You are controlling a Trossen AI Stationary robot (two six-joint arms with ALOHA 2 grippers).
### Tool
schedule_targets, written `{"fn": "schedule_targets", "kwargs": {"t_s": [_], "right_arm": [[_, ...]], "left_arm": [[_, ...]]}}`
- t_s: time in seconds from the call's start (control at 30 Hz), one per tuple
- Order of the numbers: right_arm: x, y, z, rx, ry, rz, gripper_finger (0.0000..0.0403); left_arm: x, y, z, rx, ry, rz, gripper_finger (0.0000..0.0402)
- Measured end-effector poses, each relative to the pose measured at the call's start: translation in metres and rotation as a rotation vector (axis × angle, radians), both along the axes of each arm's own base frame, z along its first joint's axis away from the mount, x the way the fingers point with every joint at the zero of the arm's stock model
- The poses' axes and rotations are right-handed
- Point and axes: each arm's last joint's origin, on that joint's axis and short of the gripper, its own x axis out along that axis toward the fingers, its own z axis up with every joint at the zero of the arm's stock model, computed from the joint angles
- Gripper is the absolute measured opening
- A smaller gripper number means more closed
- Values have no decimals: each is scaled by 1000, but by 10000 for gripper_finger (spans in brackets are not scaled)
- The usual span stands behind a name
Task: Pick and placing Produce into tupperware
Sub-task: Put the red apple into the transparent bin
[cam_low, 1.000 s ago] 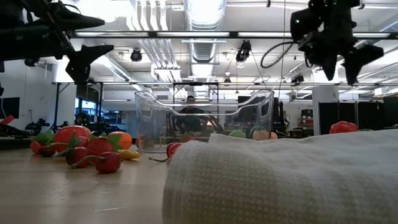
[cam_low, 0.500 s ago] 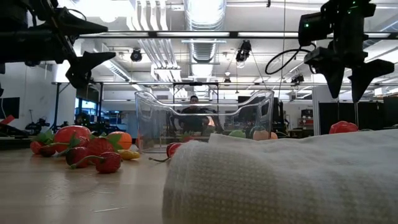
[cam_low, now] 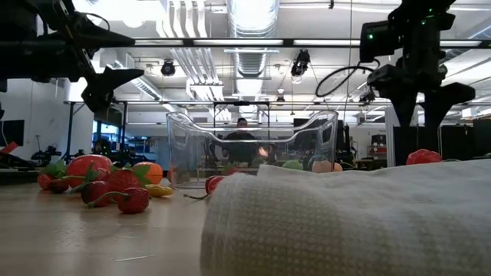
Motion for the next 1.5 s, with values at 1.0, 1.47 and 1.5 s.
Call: {"fn": "schedule_targets", "kwargs": {"t_s": [1.0, 1.47, 1.5], "right_arm": [[15, 40, -27, -149, 49, 711, 367], [29, 37, -64, -174, 179, 768, 367], [30, 37, -67, -165, 192, 759, 367]], "left_arm": [[6, 0, -9, 3, 82, 0, 245], [6, 0, -9, 3, 80, 0, 245], [6, 0, -9, 3, 80, 0, 245]]}}
